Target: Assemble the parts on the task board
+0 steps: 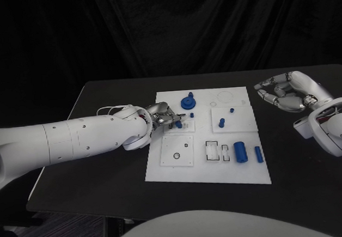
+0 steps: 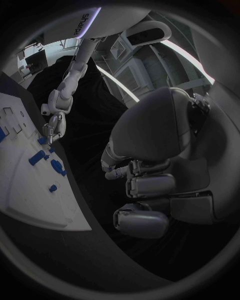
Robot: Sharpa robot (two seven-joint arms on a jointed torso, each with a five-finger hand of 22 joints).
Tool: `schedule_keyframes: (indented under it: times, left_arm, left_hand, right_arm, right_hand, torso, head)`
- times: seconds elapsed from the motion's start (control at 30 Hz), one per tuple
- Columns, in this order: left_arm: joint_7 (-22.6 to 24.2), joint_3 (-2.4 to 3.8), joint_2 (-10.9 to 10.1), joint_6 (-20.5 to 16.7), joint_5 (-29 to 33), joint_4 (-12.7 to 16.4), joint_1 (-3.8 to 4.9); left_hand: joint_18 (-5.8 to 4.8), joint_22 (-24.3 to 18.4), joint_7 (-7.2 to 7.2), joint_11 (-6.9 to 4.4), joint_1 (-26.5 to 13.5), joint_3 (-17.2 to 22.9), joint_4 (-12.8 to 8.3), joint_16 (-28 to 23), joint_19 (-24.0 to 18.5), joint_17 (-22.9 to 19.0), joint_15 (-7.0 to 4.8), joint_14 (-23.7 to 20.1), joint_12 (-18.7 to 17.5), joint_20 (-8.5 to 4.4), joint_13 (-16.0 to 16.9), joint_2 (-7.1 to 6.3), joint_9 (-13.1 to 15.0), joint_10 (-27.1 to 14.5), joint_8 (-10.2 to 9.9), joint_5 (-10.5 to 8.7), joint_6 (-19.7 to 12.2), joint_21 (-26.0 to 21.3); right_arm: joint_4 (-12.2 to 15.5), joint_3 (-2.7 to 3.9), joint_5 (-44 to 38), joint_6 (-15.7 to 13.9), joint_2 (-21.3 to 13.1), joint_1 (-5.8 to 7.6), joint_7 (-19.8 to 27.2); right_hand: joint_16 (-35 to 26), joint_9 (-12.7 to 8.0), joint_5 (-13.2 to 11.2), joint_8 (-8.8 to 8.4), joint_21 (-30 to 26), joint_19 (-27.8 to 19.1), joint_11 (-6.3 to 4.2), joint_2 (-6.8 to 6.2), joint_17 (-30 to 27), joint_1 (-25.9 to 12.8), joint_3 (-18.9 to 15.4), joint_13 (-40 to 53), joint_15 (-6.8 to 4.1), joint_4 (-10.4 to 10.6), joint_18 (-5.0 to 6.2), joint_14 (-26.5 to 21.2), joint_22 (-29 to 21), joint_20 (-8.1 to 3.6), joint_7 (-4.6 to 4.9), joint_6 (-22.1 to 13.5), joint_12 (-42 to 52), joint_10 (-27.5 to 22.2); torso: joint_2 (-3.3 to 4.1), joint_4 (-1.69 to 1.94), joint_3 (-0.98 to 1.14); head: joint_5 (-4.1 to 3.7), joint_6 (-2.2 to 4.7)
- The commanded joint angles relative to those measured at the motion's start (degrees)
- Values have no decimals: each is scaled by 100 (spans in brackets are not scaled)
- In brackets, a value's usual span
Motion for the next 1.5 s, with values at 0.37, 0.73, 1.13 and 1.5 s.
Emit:
schedule_keyframes:
  times: [0.37, 0.73, 1.13, 1.5]
  left_arm:
    - [252, -11, -11, 124, 2, 32, -14]
    - [263, -11, -16, 237, 2, 29, -14]
    - [177, -11, -10, 313, 2, 30, -15]
    - [216, -11, -12, 149, 2, 47, -15]
  left_hand:
    - [0, 857, -77, -84, 456, 396, -9, 15, 53, 1509, -53, 605, -4, -46, 1490, -215, 171, 607, 343, 531, 57, -4]
    - [2, 863, -67, -83, 585, 632, 12, 15, 44, 1509, -56, 605, -4, -55, 1490, -456, 158, 607, 416, 690, -94, -26]
    - [-5, 912, -96, -112, 987, 2007, -234, 15, 63, 1509, -94, 605, -4, -79, 1490, -1066, 150, 607, 489, 1111, -130, -30]
    - [-4, 952, -82, -111, 599, 3480, -472, 15, 78, 1509, -75, 605, -4, -82, 1490, -1591, 158, 607, 665, 1207, -131, -52]
  right_arm:
    - [1, 5, -27, 20, -3, -13, -92]
    - [-3, 5, -27, 14, 1, -13, -90]
    - [-10, 5, -27, 20, 14, -14, -99]
    - [-11, 5, -27, 15, 9, -14, -101]
  right_hand:
    - [-16, -5, 22, -31, -8, -28, 32, 0, 1200, 11, 29, 1403, 8, 14, -7, 485, 716, 21, 1, -23, -5, 484]
    - [-21, -6, 21, -31, -22, -34, 33, 0, 1195, 2, 38, 1395, 9, 7, -3, 483, 709, 22, 2, -24, -9, 477]
    - [-27, -7, 21, -32, -28, -37, 34, -3, 1189, -3, 41, 1386, 9, 2, -2, 481, 707, 22, 2, -25, -14, 466]
    - [-33, -8, 22, -33, -37, -41, 34, -4, 1184, -7, 46, 1386, 10, -3, 0, 479, 703, 22, 3, -28, -14, 466]
  torso:
    - [-2, 3, -2]
    - [1, -3, 0]
    - [-1, 1, 0]
    - [-2, 0, -2]
  head:
    - [-9, 1]
    - [-1, 1]
    - [-10, 1]
    - [-39, 1]
